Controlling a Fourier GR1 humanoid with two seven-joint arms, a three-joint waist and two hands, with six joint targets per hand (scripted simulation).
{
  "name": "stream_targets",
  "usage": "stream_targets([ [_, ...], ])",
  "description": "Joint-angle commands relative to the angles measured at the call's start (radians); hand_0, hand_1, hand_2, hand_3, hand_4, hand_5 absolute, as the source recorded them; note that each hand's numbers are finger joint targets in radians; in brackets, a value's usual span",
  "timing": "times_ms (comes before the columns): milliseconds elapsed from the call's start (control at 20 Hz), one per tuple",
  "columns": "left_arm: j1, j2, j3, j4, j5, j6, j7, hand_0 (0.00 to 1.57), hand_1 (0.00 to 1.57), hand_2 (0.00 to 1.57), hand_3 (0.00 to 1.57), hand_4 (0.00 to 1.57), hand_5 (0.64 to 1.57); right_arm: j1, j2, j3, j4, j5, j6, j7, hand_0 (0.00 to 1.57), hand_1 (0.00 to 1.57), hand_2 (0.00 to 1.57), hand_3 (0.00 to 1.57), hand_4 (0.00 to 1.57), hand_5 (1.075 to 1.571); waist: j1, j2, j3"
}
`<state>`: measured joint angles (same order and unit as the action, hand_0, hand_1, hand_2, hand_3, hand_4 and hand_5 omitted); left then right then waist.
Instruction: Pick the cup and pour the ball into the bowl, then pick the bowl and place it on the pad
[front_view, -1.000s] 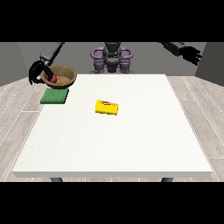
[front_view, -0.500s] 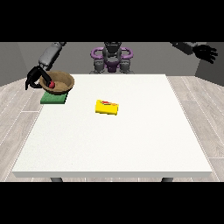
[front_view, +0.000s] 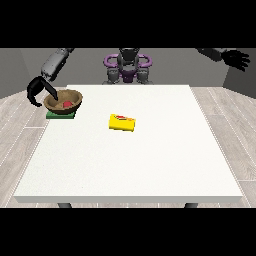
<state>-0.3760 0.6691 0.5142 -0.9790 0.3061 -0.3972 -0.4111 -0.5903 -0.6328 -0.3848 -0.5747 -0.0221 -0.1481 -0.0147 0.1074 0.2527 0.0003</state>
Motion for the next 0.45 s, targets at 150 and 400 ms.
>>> stream_targets([
  [150,0.017,-0.203,-0.181,-0.202,-0.050,0.101,0.161,0.00,0.00,0.00,0.00,0.90,1.559,-0.012,0.001,0.056,0.062,0.052,0.011,0.082,0.00,0.00,0.00,0.00,0.00,1.359,0.014,-0.199,0.0025],
  [400,0.061,-0.222,-0.207,-0.103,-0.098,0.144,0.221,0.00,0.00,0.00,0.00,0.90,1.559,-0.096,0.072,0.095,-0.056,0.012,0.116,0.167,0.00,0.00,0.00,0.00,0.48,1.434,-0.065,-0.400,-0.0020],
])
